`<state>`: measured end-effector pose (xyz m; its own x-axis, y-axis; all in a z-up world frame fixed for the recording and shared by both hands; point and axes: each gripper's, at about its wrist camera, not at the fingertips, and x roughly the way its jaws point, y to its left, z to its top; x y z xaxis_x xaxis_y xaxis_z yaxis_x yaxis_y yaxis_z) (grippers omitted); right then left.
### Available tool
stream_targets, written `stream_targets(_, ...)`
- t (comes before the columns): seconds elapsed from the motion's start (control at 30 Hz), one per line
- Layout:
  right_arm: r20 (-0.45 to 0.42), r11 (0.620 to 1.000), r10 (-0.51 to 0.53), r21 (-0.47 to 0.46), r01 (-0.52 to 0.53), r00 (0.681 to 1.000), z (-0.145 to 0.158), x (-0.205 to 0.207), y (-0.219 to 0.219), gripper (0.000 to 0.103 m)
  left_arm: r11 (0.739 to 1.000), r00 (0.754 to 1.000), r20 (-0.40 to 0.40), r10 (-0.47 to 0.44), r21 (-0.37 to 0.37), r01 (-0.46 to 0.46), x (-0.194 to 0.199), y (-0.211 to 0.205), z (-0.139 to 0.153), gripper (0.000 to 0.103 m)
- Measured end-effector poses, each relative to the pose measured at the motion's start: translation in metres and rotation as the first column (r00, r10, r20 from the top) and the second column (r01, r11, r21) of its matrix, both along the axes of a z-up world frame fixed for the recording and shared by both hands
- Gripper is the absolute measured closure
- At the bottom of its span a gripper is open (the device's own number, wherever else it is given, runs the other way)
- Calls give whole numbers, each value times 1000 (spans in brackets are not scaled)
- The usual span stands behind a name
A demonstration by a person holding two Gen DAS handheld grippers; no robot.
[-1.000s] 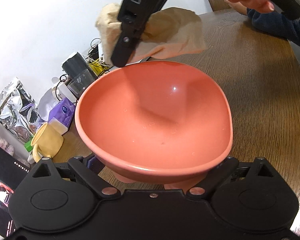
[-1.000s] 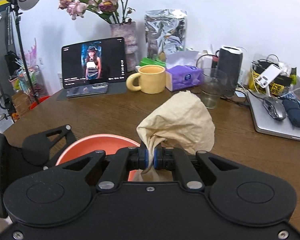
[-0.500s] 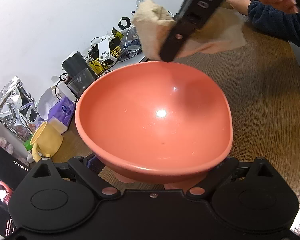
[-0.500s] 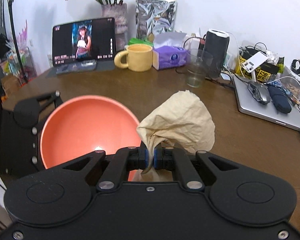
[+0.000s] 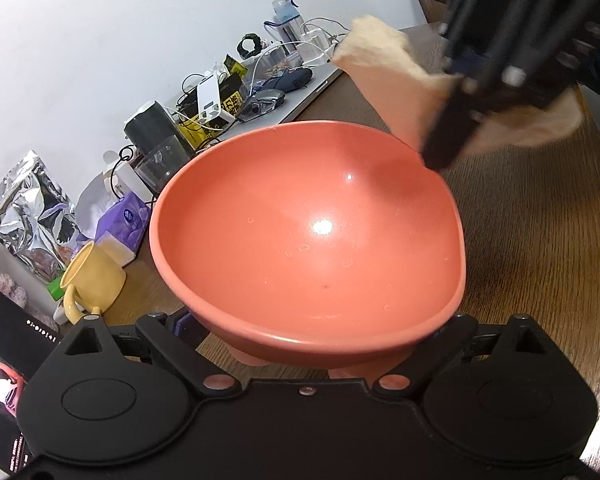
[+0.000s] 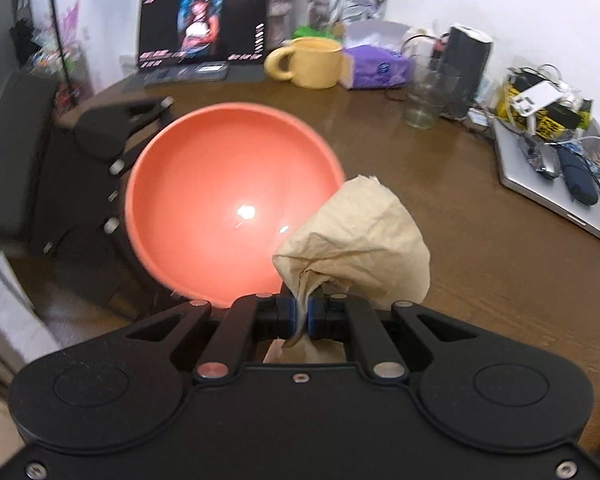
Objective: Clean bowl
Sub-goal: 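Wipe the cloth over the bowl's outer wall and rim with the right gripper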
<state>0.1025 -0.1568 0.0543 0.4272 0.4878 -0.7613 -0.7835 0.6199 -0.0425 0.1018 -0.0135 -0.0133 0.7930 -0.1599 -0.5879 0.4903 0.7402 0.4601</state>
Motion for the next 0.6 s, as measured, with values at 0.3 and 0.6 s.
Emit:
stream_targets(0.3,-93,993,107,66,-101,990,1,-15,14,97,1000,1000,2,-1,1,1,0,1,-1,8)
stream_targets(0.6,-111,959,250,165,-231,962,6,-21,30,97,1000,1000,7,-1,7,1,-2,-1,-2,8)
